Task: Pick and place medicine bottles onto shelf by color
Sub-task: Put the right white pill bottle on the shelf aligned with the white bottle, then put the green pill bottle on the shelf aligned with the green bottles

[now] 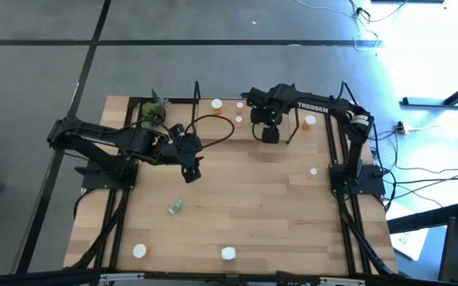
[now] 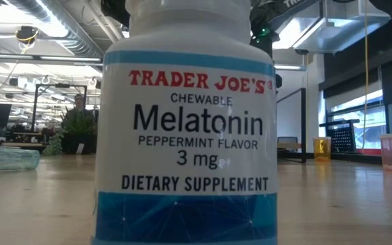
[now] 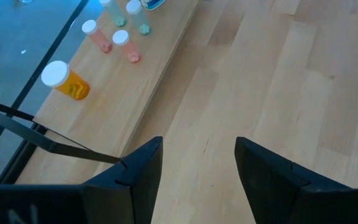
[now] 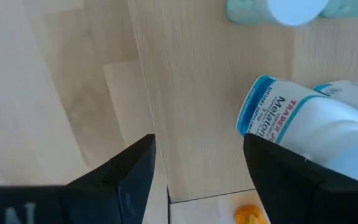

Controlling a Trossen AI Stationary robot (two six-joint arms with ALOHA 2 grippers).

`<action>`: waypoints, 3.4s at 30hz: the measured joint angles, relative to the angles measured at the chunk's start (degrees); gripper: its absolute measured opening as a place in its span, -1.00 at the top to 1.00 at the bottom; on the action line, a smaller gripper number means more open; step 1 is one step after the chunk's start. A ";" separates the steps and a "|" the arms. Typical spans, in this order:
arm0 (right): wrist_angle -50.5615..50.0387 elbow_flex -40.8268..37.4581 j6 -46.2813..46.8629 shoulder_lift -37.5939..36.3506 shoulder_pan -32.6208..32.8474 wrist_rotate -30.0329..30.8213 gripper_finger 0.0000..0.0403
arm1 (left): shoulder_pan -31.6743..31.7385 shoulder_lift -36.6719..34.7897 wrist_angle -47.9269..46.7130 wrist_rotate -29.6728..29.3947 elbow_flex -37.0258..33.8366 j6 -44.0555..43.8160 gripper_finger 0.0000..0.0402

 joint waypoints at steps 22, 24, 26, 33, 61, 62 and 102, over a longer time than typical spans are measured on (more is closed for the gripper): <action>-3.63 0.69 1.17 -1.03 2.05 6.29 -0.22 | 0.00 0.00 -0.14 0.00 0.00 -0.13 0.03; -3.52 0.70 2.44 -2.75 3.23 5.97 -0.22 | 0.00 0.00 -1.03 -0.02 0.00 -1.44 0.03; -3.55 0.68 3.89 -4.93 4.62 5.98 -0.22 | 0.00 0.00 -3.12 -0.03 0.00 -3.02 0.03; -2.75 0.72 10.48 -12.98 12.43 5.97 -0.22 | -0.86 0.00 -8.78 -0.07 -0.04 -10.96 0.03; 4.33 0.72 14.34 -22.40 40.78 4.84 -0.22 | -24.85 0.59 -9.33 7.61 -13.86 -57.34 0.03; 4.54 0.72 14.24 -22.40 40.98 3.64 -0.22 | -25.44 0.59 -9.15 7.61 -14.42 -58.17 0.03; 8.41 0.72 14.40 -22.40 41.59 -3.11 -0.22 | -32.39 1.59 18.74 9.94 -36.31 -58.27 0.03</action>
